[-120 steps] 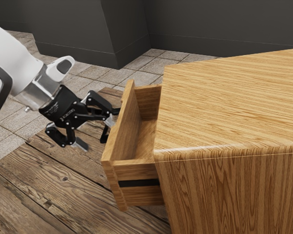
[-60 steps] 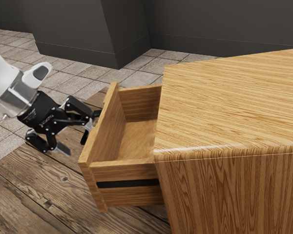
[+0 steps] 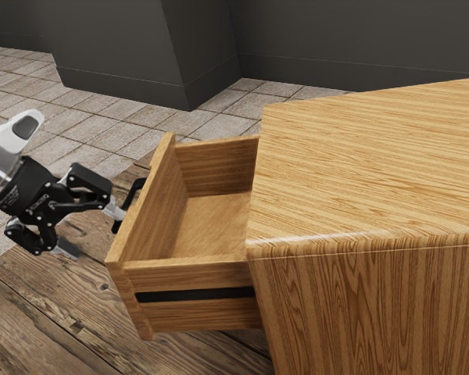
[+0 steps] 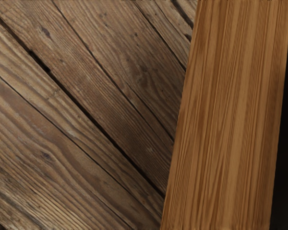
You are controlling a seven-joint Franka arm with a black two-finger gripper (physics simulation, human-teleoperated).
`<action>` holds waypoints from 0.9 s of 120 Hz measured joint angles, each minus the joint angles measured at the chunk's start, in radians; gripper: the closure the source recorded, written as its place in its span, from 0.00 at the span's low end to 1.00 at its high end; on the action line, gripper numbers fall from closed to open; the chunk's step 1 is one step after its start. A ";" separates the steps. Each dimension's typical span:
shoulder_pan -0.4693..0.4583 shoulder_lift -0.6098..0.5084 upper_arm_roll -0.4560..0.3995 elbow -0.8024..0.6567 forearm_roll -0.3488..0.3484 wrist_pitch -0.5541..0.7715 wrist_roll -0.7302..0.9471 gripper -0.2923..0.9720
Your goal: Pull the drawer handle with one arm to open the drawer
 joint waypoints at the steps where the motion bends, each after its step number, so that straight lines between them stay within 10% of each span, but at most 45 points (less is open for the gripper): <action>1: 0.001 -0.002 0.000 -0.001 0.001 -0.001 0.000 0.24; 108: 0.015 -0.016 0.000 -0.011 0.022 -0.027 -0.003 0.24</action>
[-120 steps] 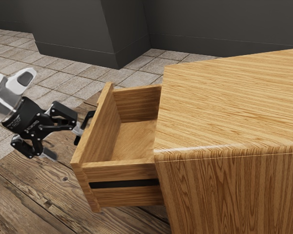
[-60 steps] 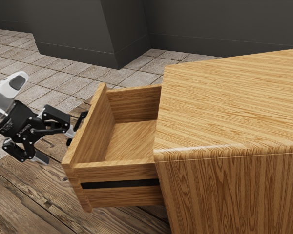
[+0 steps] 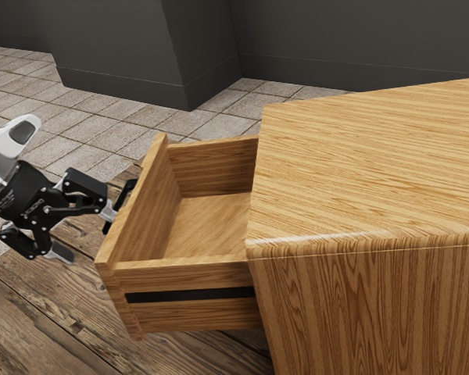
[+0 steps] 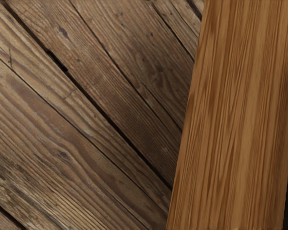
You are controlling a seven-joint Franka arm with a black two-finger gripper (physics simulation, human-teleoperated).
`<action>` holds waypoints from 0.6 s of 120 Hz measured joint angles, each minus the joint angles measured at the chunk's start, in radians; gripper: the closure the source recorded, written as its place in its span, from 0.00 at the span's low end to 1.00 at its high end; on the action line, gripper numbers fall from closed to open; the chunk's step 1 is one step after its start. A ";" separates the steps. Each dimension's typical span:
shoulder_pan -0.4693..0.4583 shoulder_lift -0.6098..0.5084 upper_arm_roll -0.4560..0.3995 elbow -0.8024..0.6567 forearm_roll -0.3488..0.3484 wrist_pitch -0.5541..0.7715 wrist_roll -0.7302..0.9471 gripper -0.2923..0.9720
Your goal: Pull the drawer handle with one arm to open the drawer
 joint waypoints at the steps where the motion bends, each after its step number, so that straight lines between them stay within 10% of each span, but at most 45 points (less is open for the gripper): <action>1: 0.000 0.000 0.000 0.000 0.000 0.000 0.000 0.24; 41: 0.018 -0.031 -0.035 0.007 0.033 -0.016 0.002 0.24; 72: 0.057 -0.043 -0.280 0.141 0.189 -0.113 0.069 0.23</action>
